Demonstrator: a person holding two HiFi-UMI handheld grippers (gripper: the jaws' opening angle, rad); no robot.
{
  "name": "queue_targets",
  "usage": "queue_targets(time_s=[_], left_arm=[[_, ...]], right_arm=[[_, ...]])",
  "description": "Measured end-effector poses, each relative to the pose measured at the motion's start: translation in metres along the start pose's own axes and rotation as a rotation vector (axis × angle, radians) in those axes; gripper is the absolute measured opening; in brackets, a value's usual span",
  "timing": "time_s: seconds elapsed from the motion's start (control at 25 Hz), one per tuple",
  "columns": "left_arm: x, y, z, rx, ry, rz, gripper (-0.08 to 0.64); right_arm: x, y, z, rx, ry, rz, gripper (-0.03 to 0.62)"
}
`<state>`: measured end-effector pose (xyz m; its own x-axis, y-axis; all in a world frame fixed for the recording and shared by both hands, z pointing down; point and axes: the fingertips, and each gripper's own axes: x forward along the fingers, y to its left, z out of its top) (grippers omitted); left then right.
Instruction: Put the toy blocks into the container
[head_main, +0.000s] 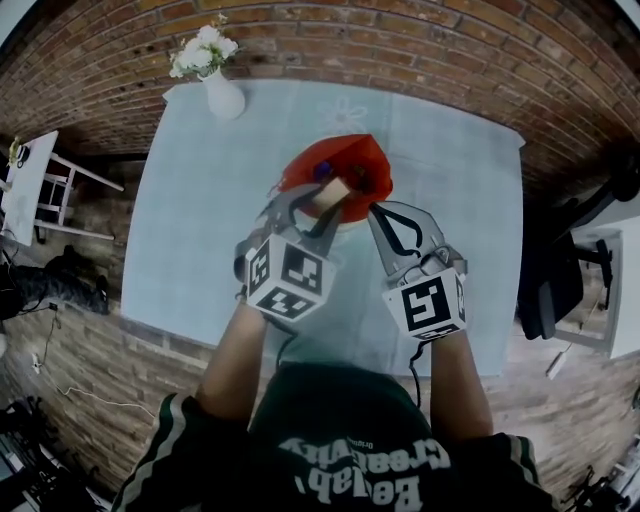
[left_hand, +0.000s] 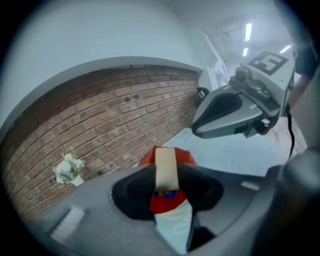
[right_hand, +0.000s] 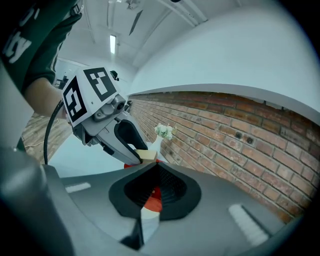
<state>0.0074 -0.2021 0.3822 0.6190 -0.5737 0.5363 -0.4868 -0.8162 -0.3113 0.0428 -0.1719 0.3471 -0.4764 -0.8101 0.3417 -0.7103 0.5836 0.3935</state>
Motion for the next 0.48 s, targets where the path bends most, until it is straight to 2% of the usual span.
queue_targets(time_s=[0.2,0.48], left_arm=[[0.014,0.008,-0.005,0.014,0.004,-0.007,0.144],[0.024,0.02,-0.007,0.037,-0.019,0.033,0.147]], right_arm=[[0.009,-0.004,-0.008,0.008,0.022,-0.009,0.006],[0.015,-0.01,-0.014,0.015,0.042,-0.025,0.005]])
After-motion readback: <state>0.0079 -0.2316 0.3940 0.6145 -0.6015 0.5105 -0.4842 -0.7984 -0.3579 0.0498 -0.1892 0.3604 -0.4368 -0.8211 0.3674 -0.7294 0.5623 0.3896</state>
